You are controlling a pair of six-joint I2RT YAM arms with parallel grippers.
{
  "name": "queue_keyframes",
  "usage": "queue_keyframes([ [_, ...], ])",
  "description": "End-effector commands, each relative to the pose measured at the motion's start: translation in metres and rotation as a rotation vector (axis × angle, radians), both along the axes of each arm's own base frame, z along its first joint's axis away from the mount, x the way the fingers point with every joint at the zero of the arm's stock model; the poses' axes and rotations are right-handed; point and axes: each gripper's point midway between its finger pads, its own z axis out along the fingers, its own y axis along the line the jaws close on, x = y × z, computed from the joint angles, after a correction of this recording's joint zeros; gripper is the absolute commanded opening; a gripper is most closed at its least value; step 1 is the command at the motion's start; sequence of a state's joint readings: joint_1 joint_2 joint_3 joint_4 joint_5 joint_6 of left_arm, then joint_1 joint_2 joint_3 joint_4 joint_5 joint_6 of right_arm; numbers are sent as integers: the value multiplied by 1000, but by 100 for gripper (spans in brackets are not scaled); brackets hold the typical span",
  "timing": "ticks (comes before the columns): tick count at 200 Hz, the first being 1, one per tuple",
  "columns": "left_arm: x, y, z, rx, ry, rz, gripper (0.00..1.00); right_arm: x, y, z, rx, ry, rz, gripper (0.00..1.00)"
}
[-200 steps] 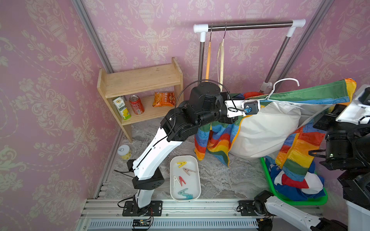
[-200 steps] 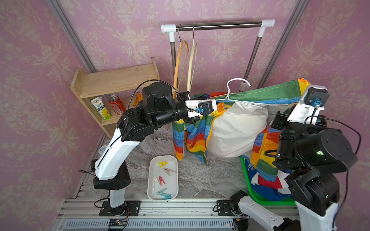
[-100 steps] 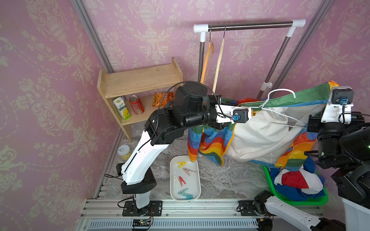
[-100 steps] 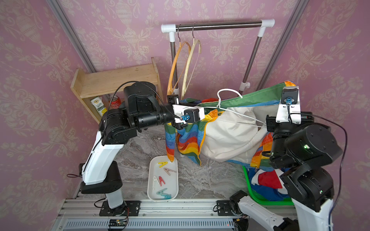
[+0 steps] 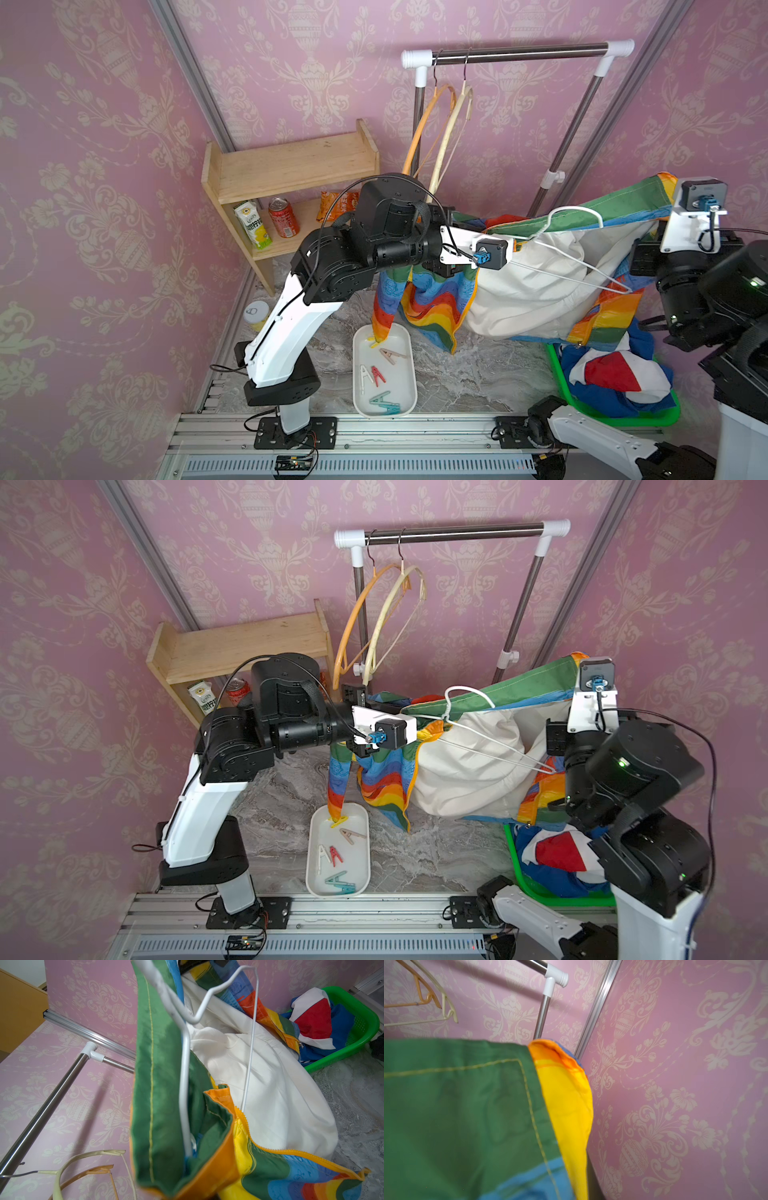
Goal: Remove the clothespins securing jackets to the hanger
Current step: Remove the jacket from the hanger.
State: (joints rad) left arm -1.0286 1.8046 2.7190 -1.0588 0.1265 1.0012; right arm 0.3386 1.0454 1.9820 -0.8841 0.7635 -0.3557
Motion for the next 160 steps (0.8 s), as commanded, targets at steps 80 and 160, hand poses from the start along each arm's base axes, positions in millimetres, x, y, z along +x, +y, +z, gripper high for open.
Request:
queue_keyframes([
  [80, 11, 22, 36, -84, -108, 56, 0, 100, -53, -102, 636, 81, 147, 4],
  [160, 35, 37, 100, -407, -43, 31, 0, 102, -12, -166, 980, 136, 458, 3],
])
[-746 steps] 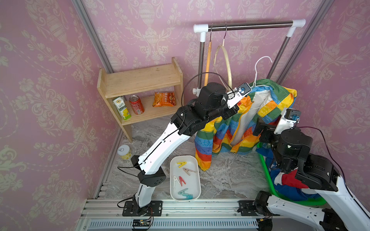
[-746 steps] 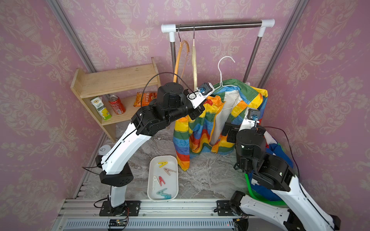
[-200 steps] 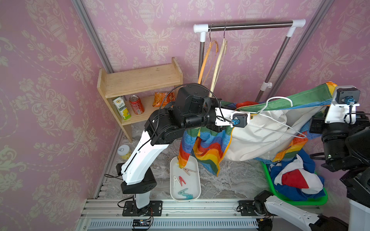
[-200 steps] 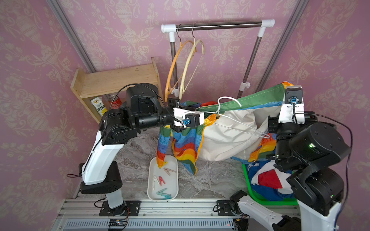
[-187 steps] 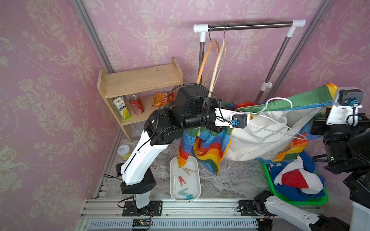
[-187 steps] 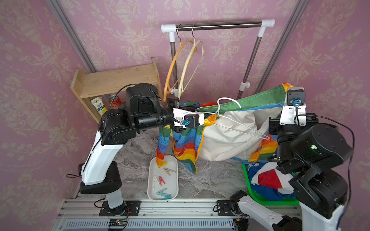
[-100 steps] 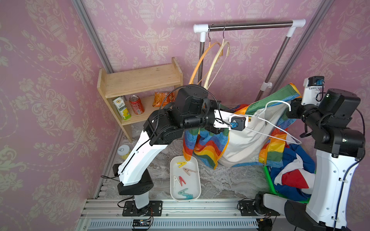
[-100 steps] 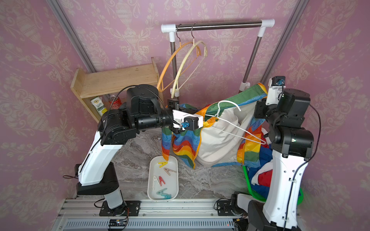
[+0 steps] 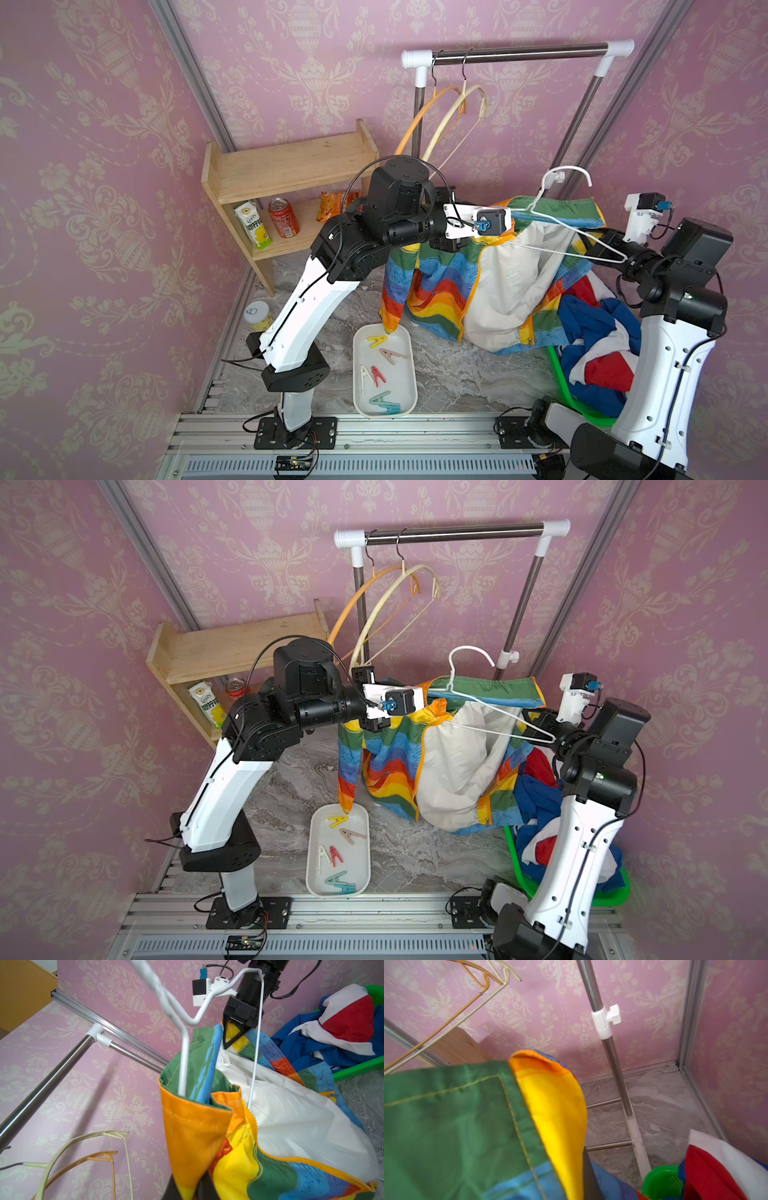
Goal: Remove the clothespins securing jackets to the hanger
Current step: Remove the jacket from the hanger.
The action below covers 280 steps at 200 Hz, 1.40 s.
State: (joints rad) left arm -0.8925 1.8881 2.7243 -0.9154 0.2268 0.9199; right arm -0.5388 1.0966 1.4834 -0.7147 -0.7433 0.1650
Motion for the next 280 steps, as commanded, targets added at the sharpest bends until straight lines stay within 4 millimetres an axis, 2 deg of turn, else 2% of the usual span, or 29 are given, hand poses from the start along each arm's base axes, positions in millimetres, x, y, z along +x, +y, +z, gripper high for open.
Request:
queue_keyframes([
  [1, -25, 47, 99, -309, -100, -10, 0, 7, -15, -15, 133, 5, -58, 3],
  [21, -24, 44, 109, -388, -60, -26, 0, -1, -8, -20, 186, -27, -69, 3],
  [41, -31, 34, 121, -491, 29, -103, 0, -20, -2, -14, 181, -68, -119, 3],
  [78, -53, -9, 127, -593, 111, -227, 0, -52, 8, 28, 207, -194, -206, 3],
  [111, -51, -29, 146, -785, 218, -292, 0, -84, 11, 52, 197, -308, -311, 3],
  [129, -52, -44, 149, -856, 236, -312, 0, -98, 24, 69, 156, -361, -272, 4],
  [153, -64, -62, 149, -895, 201, -344, 0, -103, 39, 77, 119, -370, -202, 3],
  [176, -72, -75, 148, -941, 213, -408, 0, -103, 40, 84, 77, -371, -192, 3],
  [201, -72, -96, 138, -1029, 228, -526, 0, -111, 36, 111, -74, -389, -232, 3],
  [230, -64, -101, 130, -1192, 269, -583, 0, -119, 31, 142, -193, -417, -273, 4],
  [241, -58, -104, 126, -1226, 299, -578, 0, -118, 35, 144, -186, -418, -244, 6],
  [253, -53, -106, 122, -1242, 311, -565, 0, -115, 44, 136, -156, -405, -184, 9],
  [280, -49, -107, 122, -1222, 302, -532, 0, -117, 58, 91, -81, -328, -114, 10],
])
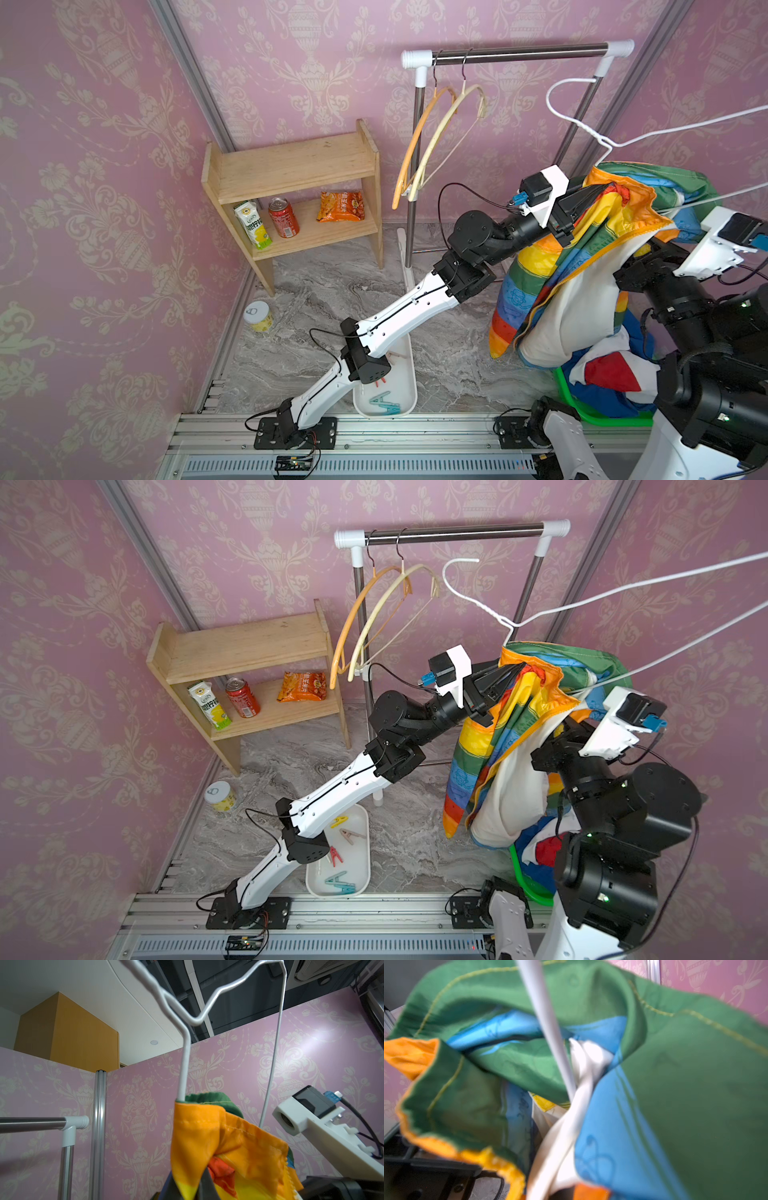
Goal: Remove the clothespins securing jackets to the hanger
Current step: Remove the jacket from the hanger.
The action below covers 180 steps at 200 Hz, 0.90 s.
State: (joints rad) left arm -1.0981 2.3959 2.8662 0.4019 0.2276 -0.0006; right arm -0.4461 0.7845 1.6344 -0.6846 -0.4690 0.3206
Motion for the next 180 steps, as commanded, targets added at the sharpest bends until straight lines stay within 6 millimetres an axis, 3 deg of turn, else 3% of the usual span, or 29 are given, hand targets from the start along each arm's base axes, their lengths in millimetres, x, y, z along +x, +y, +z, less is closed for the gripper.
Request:
queue_keyframes([
  [1, -17, 40, 41, -157, -24, -9, 0, -3, 17, -36, 25, 66, 88, 10],
  [22, -19, 43, 45, -126, -29, -25, 0, -6, 19, -64, 64, 108, 98, 12],
  [51, -31, 46, 50, -116, -12, -112, 0, 4, 17, -77, 119, 99, 116, 19],
  [78, -38, 49, 55, -123, -2, -145, 0, 13, 12, -79, 137, 78, 106, 35],
  [93, -41, 53, 59, -125, 2, -160, 0, 18, 11, -80, 166, 60, 119, 55],
  [109, -44, 56, 62, -124, 0, -163, 0, 20, 13, -78, 206, 29, 142, 62],
  [113, -44, 57, 63, -126, 0, -160, 0, 26, 11, -90, 230, 48, 147, 64],
  [121, -44, 59, 65, -124, -1, -153, 0, 26, 14, -90, 247, 37, 164, 69],
  [160, -42, 64, 69, -116, -15, -100, 0, 2, 32, -93, 275, 33, 217, 86],
  [180, -43, 65, 70, -115, -21, -105, 0, -10, 40, -97, 315, 22, 244, 100],
])
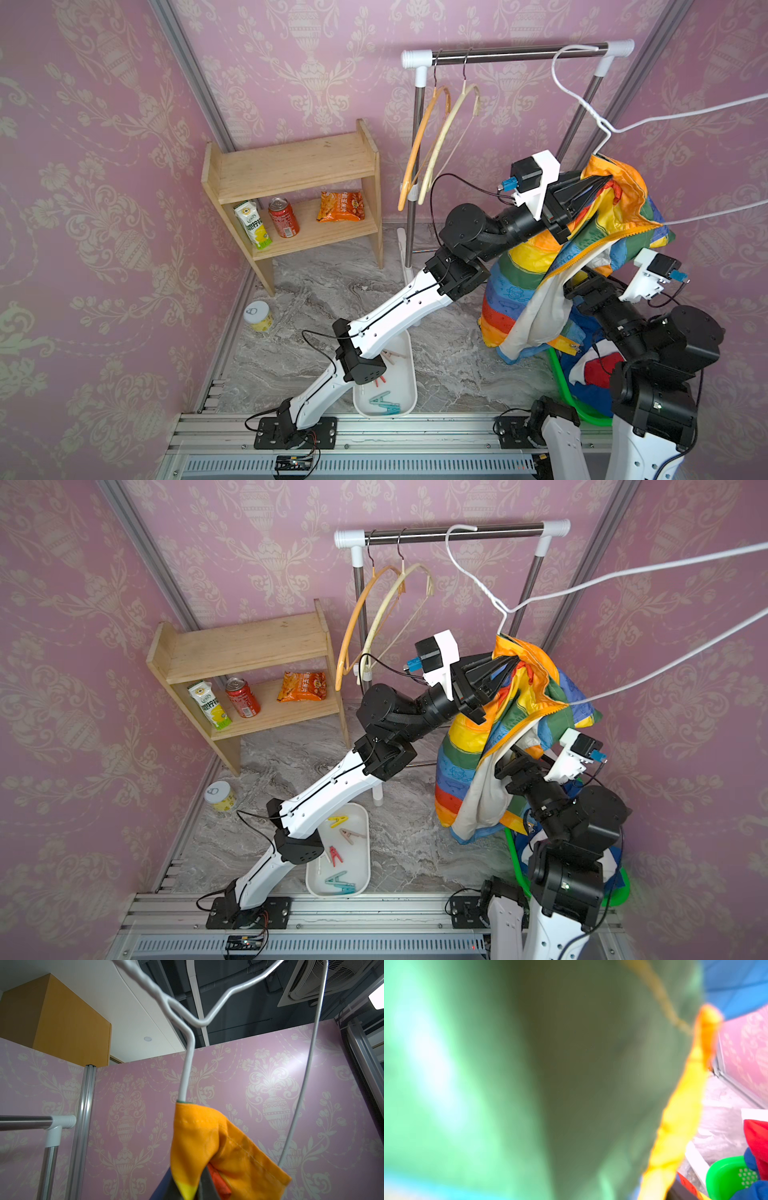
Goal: Remove the clothespins securing jackets to the hanger
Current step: Remove the jacket from the hanger.
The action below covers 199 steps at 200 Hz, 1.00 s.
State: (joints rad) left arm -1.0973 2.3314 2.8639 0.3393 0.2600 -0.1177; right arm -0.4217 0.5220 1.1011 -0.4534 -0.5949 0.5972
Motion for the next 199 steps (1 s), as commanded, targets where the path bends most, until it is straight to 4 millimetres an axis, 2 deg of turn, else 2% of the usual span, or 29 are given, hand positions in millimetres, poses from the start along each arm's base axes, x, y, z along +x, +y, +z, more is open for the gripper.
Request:
queue_keyframes([
  [1, -28, 47, 48, -115, -77, 3, 0, -20, 20, 7, 38, -54, 75, 100],
  [36, -25, 51, 50, -103, -77, 11, 0, -35, 29, 0, 31, -61, 94, 100],
  [81, -22, 58, 54, -101, -67, 15, 0, -44, 40, -4, 28, -61, 138, 100],
  [106, -23, 65, 59, -125, -41, -44, 0, -38, 39, -13, 95, -70, 162, 100],
  [135, -29, 68, 62, -151, -13, -116, 0, -35, 34, -18, 98, -81, 136, 100],
  [167, -28, 67, 61, -182, 17, -151, 0, -16, 32, -11, 85, -92, 181, 100],
  [199, -20, 65, 58, -171, 19, -93, 0, 5, 46, 0, 11, -83, 316, 100],
])
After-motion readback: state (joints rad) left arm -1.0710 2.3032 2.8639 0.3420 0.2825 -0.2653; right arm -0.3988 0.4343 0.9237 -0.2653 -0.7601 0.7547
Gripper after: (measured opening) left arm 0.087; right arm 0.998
